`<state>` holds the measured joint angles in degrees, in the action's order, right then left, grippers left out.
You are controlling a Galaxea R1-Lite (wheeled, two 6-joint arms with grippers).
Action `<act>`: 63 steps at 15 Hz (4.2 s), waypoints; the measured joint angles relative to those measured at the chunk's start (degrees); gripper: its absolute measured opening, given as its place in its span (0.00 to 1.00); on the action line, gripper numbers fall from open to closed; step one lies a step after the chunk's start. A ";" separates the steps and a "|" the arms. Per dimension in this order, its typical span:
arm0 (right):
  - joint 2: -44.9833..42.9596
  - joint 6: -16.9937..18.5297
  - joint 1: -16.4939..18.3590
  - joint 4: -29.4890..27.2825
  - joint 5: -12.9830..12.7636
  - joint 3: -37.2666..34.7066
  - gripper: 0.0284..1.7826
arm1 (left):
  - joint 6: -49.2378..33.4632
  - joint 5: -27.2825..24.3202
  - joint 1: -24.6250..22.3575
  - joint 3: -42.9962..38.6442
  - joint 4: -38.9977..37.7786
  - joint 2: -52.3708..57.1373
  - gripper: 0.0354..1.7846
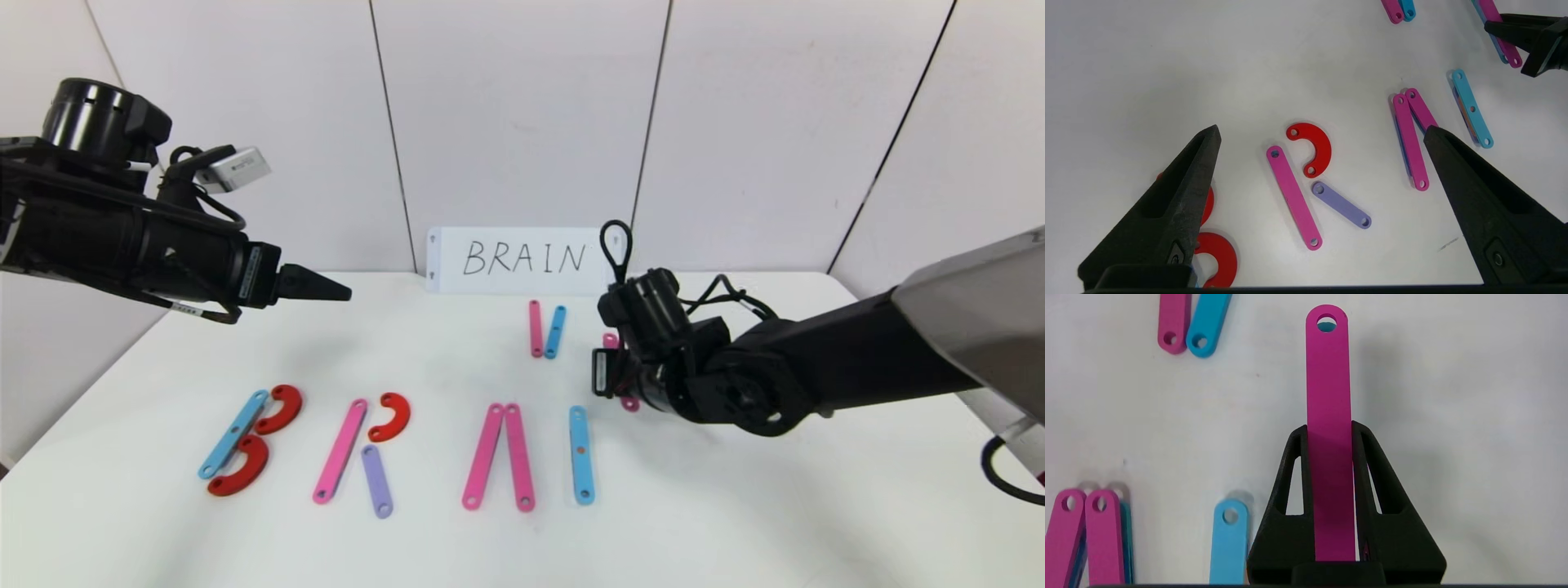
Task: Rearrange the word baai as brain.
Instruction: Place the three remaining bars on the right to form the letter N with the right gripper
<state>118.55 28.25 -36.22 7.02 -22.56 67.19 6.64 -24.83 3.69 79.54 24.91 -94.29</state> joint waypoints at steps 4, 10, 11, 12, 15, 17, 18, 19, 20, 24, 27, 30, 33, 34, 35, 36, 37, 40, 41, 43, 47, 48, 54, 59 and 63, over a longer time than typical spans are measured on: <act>-4.83 3.34 -1.46 0.37 -0.41 -8.68 0.15 | -0.04 0.06 0.40 -0.11 0.09 -0.11 0.97; -6.42 4.16 -3.41 2.73 -0.63 -14.31 0.15 | -0.11 0.09 0.88 -0.27 0.09 -0.20 0.97; -6.31 4.68 -3.47 2.73 -0.55 -14.74 0.15 | -0.09 0.11 0.94 -0.27 0.09 -0.20 0.97; -6.05 4.79 -3.52 2.76 -0.56 -14.88 0.15 | -0.11 0.11 0.96 -0.27 0.09 -0.20 0.97; -4.89 5.51 -3.35 3.64 -0.59 -14.97 0.15 | -0.11 0.09 0.96 -0.27 0.09 -0.20 0.97; -4.41 6.90 -3.39 3.69 -0.56 -14.82 0.15 | -0.09 0.09 0.96 -0.27 0.15 -0.20 0.97; -4.35 6.95 -3.44 3.69 -0.61 -14.82 0.15 | -0.09 0.09 0.96 -0.27 0.17 -0.20 0.97; -4.36 6.79 -3.50 3.61 -0.61 -14.93 0.16 | -0.11 0.11 1.04 -0.27 0.17 -0.20 0.97; -4.44 6.69 -3.55 3.54 -0.69 -15.10 0.18 | -0.11 0.11 1.10 -0.27 0.20 -0.20 0.97; -4.74 6.78 -3.57 3.63 -0.65 -15.38 0.40 | -0.09 0.17 1.48 -0.35 0.28 -0.35 0.97; -4.99 6.78 -3.50 3.63 -0.89 -15.43 0.69 | -0.09 0.20 1.56 -0.38 0.28 -0.46 0.97; -5.94 6.06 -2.91 3.61 -1.02 -14.53 0.90 | -0.17 0.20 1.68 -0.38 0.28 -0.49 0.97; -6.88 3.58 -2.26 3.04 -0.59 -11.36 0.98 | -0.17 0.17 1.73 -0.38 0.26 -0.41 0.97; -6.97 1.52 -1.62 2.97 -0.12 -9.67 0.98 | -0.17 0.20 1.73 -0.38 0.21 -0.41 0.97; -6.90 -0.77 -0.85 2.78 0.40 -7.44 0.98 | -0.26 0.20 1.78 -0.33 0.15 -0.44 0.97; -6.73 -2.80 -0.22 2.67 1.05 -5.07 0.98 | -0.30 0.17 1.78 -0.30 0.11 -0.44 0.97; -6.38 -4.71 0.23 2.40 1.67 -2.60 0.98 | -0.37 0.20 1.78 -0.22 0.01 -0.44 0.97; -3.73 -8.40 1.07 -0.38 2.21 5.51 0.98 | -0.39 0.20 1.76 -0.20 0.00 -0.41 0.97; -2.21 -8.73 1.28 -1.35 2.26 8.17 0.98 | -0.45 0.17 1.76 -0.17 0.00 -0.41 0.97; 1.78 -9.56 2.02 -1.99 2.28 13.34 0.98 | -0.45 0.24 1.71 -0.06 -0.07 -0.52 0.97; 9.20 -12.04 3.69 -2.23 3.06 21.77 0.98 | -0.45 0.26 1.62 0.09 -0.10 -0.69 0.97; 10.61 -12.35 3.89 -2.23 3.46 23.49 0.98 | -0.45 0.26 1.60 0.09 -0.10 -0.69 0.97; 17.77 -13.89 4.52 -2.26 4.92 31.21 0.98 | -0.43 0.22 1.67 0.09 -0.10 -0.72 0.97; 21.08 -14.03 4.94 -2.10 4.85 33.79 0.98 | -0.34 0.20 1.67 0.06 -0.07 -0.85 0.97; 22.82 -14.12 5.18 -2.15 4.66 35.15 0.98 | -0.28 0.20 1.73 0.06 -0.05 -0.90 0.97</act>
<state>141.37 14.13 -31.04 4.88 -17.91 102.34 6.36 -24.64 5.42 79.60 24.86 -95.20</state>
